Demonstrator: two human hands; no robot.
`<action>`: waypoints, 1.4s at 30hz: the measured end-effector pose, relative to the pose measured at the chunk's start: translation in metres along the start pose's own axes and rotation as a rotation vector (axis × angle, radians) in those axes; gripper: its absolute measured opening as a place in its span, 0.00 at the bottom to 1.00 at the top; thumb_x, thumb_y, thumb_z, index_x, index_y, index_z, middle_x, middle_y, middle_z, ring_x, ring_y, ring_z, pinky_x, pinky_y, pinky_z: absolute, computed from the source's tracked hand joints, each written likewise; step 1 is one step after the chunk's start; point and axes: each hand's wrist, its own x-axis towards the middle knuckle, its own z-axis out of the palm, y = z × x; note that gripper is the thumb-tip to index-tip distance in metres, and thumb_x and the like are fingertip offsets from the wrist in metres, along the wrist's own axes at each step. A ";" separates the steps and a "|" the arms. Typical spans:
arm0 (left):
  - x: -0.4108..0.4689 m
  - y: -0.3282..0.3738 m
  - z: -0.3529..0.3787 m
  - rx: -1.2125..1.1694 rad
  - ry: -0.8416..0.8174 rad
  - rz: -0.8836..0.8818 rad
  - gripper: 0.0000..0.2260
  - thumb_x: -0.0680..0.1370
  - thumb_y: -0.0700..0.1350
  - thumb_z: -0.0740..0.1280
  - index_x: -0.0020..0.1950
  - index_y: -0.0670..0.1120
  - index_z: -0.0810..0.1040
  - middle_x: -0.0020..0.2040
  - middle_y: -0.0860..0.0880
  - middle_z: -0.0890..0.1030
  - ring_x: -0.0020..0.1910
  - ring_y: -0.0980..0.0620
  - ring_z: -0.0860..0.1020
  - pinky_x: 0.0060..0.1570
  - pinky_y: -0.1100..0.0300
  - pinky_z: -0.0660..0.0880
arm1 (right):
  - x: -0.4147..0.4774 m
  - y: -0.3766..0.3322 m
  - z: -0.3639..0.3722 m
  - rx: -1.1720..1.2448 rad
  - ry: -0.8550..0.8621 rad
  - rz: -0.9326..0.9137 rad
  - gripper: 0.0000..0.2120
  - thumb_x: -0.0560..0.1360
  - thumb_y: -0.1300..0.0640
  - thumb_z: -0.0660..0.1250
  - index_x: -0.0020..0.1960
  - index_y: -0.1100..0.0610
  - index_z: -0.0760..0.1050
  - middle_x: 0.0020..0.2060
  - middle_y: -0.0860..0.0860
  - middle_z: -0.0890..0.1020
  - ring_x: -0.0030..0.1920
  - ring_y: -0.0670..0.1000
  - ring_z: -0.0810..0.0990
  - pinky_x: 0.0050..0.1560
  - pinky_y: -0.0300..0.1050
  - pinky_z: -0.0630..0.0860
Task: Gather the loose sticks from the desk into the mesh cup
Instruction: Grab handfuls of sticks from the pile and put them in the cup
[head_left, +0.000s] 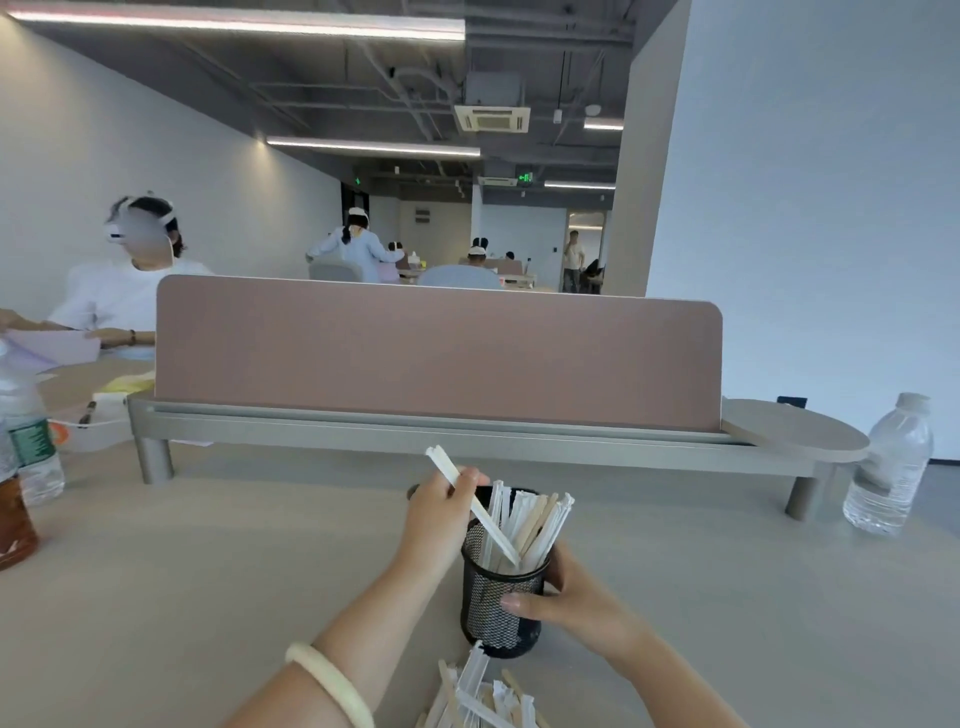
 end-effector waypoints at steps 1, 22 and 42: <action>0.001 -0.005 0.003 0.090 -0.032 0.011 0.10 0.78 0.44 0.59 0.47 0.46 0.81 0.40 0.46 0.79 0.41 0.49 0.77 0.44 0.55 0.74 | 0.001 0.002 0.001 -0.011 0.017 -0.011 0.29 0.65 0.58 0.76 0.61 0.48 0.69 0.58 0.44 0.80 0.57 0.37 0.79 0.52 0.32 0.75; -0.003 -0.030 -0.005 0.504 -0.037 0.255 0.06 0.74 0.43 0.67 0.47 0.48 0.84 0.44 0.51 0.78 0.43 0.53 0.76 0.45 0.60 0.72 | 0.005 0.016 0.003 -0.054 0.060 -0.057 0.35 0.62 0.47 0.76 0.66 0.44 0.66 0.63 0.44 0.77 0.65 0.44 0.74 0.62 0.40 0.73; -0.102 -0.036 -0.098 1.074 -0.594 -0.099 0.47 0.54 0.78 0.59 0.66 0.53 0.68 0.65 0.52 0.70 0.64 0.52 0.68 0.62 0.56 0.69 | -0.073 -0.028 -0.001 -0.630 -0.008 0.302 0.41 0.69 0.46 0.72 0.75 0.57 0.57 0.67 0.52 0.68 0.61 0.49 0.71 0.59 0.38 0.67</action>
